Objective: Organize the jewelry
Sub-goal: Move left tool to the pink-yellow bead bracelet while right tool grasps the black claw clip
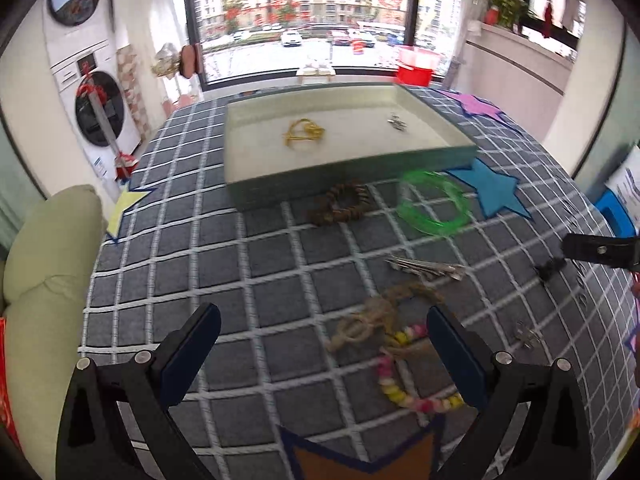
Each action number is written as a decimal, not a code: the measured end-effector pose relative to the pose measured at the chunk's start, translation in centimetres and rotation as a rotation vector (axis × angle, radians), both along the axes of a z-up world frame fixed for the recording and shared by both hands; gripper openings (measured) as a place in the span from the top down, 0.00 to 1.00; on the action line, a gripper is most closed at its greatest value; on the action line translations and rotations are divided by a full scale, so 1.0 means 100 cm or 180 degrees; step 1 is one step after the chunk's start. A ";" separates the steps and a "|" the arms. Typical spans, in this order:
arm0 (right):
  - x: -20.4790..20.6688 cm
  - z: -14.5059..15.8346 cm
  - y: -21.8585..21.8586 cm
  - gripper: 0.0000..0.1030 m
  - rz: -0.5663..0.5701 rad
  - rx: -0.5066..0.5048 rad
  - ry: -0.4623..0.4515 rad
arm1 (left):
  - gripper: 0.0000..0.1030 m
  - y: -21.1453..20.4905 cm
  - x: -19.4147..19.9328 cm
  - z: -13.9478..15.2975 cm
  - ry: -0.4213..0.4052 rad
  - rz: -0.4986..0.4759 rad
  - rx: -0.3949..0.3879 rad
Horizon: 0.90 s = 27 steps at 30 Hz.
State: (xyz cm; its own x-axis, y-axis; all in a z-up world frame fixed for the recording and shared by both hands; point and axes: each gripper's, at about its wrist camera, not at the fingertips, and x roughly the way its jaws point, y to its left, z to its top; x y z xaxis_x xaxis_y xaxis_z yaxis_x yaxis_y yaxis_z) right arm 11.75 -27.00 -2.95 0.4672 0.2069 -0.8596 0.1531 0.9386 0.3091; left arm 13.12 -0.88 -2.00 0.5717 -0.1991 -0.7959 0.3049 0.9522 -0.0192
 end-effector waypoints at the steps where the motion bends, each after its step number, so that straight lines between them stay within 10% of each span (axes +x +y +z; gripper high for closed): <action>1: -0.002 -0.002 0.001 0.00 0.0001 -0.0048 0.0013 | 0.00 -0.004 -0.002 0.000 -0.0009 -0.0034 0.0008; 18: -0.002 -0.020 0.021 0.08 0.0034 -0.0293 0.0027 | 0.05 -0.044 -0.008 -0.008 -0.0045 -0.0230 0.0076; 27: -0.001 -0.021 0.031 0.54 0.0017 -0.0556 0.0003 | 0.57 -0.057 -0.008 -0.022 0.0040 -0.0394 0.0173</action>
